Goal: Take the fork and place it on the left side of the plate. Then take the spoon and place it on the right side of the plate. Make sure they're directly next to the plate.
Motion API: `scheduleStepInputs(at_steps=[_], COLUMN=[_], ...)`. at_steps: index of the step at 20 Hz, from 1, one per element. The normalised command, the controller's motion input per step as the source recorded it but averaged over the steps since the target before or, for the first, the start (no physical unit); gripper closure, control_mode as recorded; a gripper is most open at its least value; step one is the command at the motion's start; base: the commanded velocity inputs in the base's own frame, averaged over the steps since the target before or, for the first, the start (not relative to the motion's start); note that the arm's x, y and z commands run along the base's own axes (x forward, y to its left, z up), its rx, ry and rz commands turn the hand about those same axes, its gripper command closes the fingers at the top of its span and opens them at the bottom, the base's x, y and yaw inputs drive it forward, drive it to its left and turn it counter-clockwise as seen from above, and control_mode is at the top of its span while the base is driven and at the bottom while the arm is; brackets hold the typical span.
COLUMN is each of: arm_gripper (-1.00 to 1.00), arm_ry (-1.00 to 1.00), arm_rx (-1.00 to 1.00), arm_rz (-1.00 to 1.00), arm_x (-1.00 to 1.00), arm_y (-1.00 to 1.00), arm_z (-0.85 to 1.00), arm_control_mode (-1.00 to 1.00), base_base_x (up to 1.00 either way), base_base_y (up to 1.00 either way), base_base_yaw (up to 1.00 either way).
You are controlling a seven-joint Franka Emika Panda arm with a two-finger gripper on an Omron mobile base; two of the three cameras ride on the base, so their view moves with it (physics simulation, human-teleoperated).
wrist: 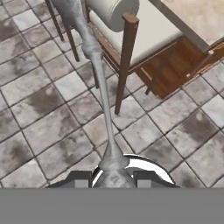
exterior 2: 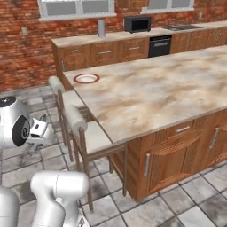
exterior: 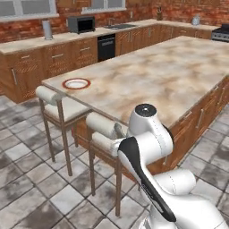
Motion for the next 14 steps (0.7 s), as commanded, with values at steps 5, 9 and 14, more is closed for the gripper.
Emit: scheduleStepInputs(at_steps=[5, 9, 14], arm_gripper=[1.00, 1.00, 1.00], arm_ry=[0.00, 0.00, 0.00], arm_rx=[0.00, 0.00, 0.00], arm_rz=[0.00, 0.00, 0.00], arm_x=[0.00, 0.00, 0.00], arm_y=[0.00, 0.00, 0.00], arm_z=[0.00, 0.00, 0.00], arm_control_mode=[1.00, 1.00, 1.00], base_base_x=[0.38, 0.36, 0.03], base_base_y=[0.79, 0.81, 0.95], base_base_yaw=[-0.47, -0.46, -0.40])
